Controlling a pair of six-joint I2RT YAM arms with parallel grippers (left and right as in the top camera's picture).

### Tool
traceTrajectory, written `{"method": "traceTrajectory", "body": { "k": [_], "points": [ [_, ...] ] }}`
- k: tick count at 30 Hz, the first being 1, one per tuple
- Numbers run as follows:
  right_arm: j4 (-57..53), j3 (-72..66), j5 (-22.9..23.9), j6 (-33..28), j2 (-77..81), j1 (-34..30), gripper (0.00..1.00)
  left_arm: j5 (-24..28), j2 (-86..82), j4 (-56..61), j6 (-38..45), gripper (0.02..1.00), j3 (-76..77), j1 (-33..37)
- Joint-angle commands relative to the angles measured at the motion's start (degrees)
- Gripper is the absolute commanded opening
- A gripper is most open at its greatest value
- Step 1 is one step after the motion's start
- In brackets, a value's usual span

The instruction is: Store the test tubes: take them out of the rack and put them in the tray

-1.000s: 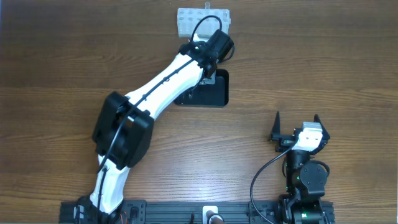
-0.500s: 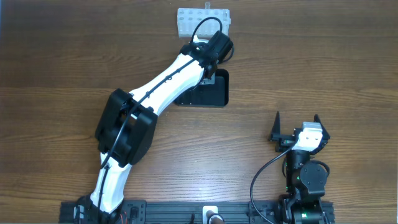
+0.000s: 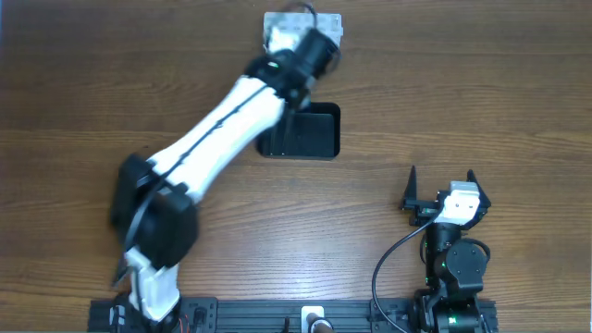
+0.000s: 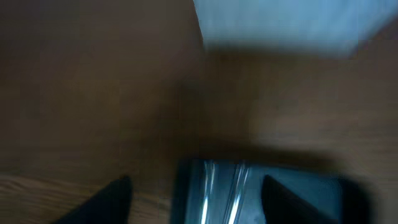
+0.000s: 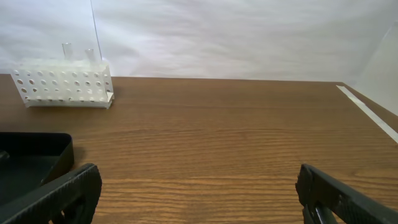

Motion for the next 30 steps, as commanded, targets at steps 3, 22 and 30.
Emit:
{"method": "traceTrajectory", "body": {
  "k": [3, 22, 30],
  "points": [
    [0.0, -0.5, -0.4, 0.0, -0.6, -0.4, 0.991, -0.9, -12.4, 7.4, 10.6, 0.956, 0.4, 6.3],
    [0.0, -0.5, -0.4, 0.0, -0.6, -0.4, 0.991, 21.1, -40.7, 44.7, 25.3, 1.0, -35.7, 22.6],
    [0.0, -0.5, -0.4, 0.0, -0.6, -0.4, 0.991, 26.9, -61.9, 54.9, 25.3, 1.0, -63.0, 27.2]
  ]
}}
